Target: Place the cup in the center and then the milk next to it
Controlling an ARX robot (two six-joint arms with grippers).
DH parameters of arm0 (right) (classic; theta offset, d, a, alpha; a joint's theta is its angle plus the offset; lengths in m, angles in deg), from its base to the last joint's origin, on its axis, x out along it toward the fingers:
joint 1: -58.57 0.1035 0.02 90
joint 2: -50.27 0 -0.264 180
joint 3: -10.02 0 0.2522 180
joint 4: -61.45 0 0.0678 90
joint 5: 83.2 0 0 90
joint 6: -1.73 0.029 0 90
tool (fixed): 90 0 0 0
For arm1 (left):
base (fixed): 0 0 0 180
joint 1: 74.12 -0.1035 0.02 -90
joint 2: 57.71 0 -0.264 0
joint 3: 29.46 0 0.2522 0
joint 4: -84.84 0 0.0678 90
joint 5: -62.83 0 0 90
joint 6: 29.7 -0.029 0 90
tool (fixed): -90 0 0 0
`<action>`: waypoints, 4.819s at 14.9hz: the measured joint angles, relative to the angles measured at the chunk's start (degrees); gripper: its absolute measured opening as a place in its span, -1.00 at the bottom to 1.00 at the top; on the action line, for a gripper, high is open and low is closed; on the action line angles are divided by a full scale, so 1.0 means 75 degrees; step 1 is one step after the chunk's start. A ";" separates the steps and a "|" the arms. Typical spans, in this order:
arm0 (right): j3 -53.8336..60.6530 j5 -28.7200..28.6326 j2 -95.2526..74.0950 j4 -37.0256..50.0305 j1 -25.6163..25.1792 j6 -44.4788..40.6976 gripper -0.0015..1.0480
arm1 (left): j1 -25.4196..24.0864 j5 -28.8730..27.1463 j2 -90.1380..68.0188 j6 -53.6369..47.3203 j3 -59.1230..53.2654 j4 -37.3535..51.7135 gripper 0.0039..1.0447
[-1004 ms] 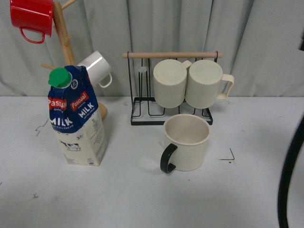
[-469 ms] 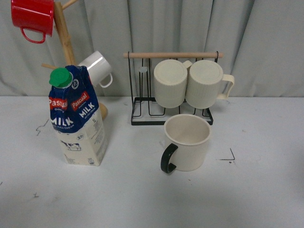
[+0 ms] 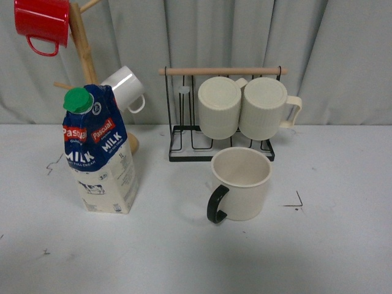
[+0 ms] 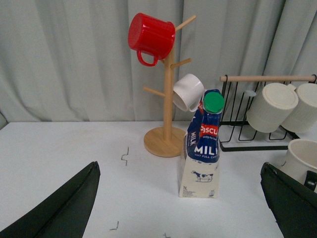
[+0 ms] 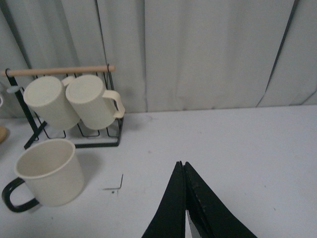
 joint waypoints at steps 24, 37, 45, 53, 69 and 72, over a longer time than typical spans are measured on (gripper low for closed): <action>0.0032 -0.0012 0.5569 -0.5339 0.0020 -0.0009 -0.43 | 0.0000 -0.0003 0.0000 0.0000 0.0000 -0.0006 0.88; 0.0032 -0.0020 0.5569 -0.5336 0.0020 -0.0015 0.87 | 0.0493 0.0213 -0.9690 0.0003 0.3054 0.2739 0.88; 0.0032 -0.0020 0.5569 -0.5339 0.0020 -0.0015 0.87 | 0.1250 0.0152 -1.1471 0.0009 0.4301 0.3130 0.88; 0.0032 -0.0020 0.5569 -0.5339 0.0020 -0.0015 0.87 | 0.1361 -0.0294 -1.2823 0.0318 0.5359 0.3751 0.88; 0.0032 -0.0020 0.5569 -0.5336 0.0020 -0.0015 0.87 | 0.1647 -0.2221 -1.1911 0.0560 0.4919 0.3786 -0.90; 0.0032 -0.0020 0.5569 -0.5339 0.0020 -0.0015 0.87 | 0.2390 -0.2591 -1.1383 0.0568 0.4925 0.3821 -0.91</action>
